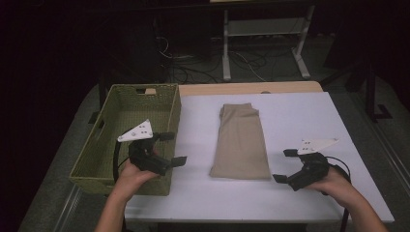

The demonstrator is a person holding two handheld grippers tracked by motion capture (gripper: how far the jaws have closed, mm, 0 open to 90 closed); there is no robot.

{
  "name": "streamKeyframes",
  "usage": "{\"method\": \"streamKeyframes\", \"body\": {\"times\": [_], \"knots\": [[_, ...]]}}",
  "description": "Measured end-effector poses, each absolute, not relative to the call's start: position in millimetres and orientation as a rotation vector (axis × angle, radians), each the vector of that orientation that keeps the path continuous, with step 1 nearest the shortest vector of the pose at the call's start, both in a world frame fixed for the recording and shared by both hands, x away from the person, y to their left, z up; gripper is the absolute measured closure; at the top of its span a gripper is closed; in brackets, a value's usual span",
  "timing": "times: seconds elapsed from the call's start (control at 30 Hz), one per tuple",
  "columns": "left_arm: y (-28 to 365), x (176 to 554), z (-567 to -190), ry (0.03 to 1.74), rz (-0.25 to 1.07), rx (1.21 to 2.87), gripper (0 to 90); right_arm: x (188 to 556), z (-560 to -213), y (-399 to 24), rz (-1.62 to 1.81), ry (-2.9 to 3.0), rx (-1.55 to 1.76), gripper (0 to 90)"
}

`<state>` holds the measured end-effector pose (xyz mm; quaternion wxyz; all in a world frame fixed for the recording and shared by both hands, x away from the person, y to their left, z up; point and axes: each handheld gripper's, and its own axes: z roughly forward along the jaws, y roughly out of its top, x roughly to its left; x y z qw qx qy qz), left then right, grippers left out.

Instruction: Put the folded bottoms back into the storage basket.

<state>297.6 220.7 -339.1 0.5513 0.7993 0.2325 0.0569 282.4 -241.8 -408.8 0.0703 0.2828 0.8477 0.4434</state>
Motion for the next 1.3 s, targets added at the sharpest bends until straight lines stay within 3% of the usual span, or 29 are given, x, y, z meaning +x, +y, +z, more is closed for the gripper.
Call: {"method": "streamKeyframes", "body": {"times": [0.67,1.3], "knots": [[220.2,297.5,-339.1,0.55,0.139,1.895,0.7,282.3,-414.1,-227.3,1.289,2.597,0.816,0.2],[219.2,297.7,-339.1,0.551,0.141,1.898,0.8,287.4,-412.6,-211.5,1.326,2.622,0.782,11.7]]}}
